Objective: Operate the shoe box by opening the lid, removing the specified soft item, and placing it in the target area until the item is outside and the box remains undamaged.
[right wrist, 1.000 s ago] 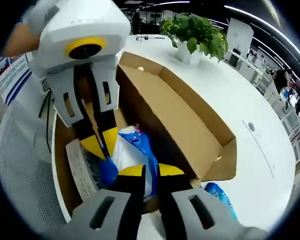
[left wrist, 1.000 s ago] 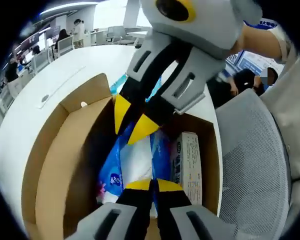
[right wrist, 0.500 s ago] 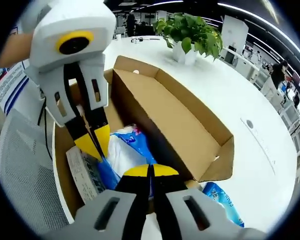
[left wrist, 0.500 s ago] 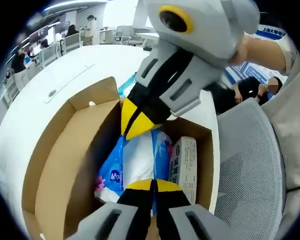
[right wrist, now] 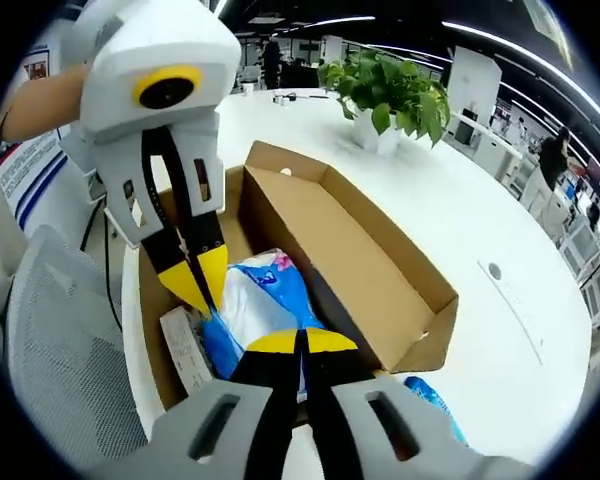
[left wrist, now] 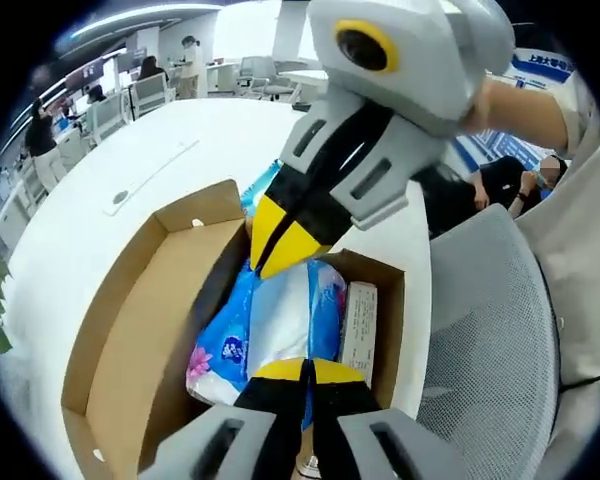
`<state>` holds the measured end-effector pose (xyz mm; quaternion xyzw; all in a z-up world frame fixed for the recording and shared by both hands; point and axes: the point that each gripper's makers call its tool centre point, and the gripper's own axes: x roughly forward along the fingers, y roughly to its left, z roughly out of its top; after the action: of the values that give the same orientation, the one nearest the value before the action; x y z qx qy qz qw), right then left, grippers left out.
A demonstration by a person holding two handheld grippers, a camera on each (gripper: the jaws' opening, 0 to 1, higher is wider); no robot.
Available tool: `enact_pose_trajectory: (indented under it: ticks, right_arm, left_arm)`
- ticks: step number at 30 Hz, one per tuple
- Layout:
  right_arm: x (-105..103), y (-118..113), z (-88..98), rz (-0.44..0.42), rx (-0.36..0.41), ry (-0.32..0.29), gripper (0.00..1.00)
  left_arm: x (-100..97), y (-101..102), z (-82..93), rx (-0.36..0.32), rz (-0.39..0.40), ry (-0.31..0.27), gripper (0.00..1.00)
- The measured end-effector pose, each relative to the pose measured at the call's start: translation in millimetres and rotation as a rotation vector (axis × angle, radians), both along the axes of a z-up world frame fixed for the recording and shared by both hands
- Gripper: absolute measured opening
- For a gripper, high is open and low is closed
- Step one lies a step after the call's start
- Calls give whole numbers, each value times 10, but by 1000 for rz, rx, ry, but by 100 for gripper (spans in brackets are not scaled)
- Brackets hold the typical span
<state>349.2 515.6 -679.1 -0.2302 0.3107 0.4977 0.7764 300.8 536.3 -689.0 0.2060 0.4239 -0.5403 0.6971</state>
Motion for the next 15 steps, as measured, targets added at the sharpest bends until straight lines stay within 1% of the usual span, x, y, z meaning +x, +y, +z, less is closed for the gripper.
enact_pose_trajectory:
  ticks: [5, 11, 15]
  right_arm:
    - [-44, 36, 114, 26, 14, -20, 0]
    - [-110, 68, 285, 56, 29, -38, 0]
    - [-136, 63, 400, 59, 54, -40, 0]
  left_arm:
    - [-23, 23, 121, -3, 5, -23, 0]
    - [-76, 38, 319, -13, 24, -30, 0]
    - [-104, 19, 459, -35, 38, -36, 0]
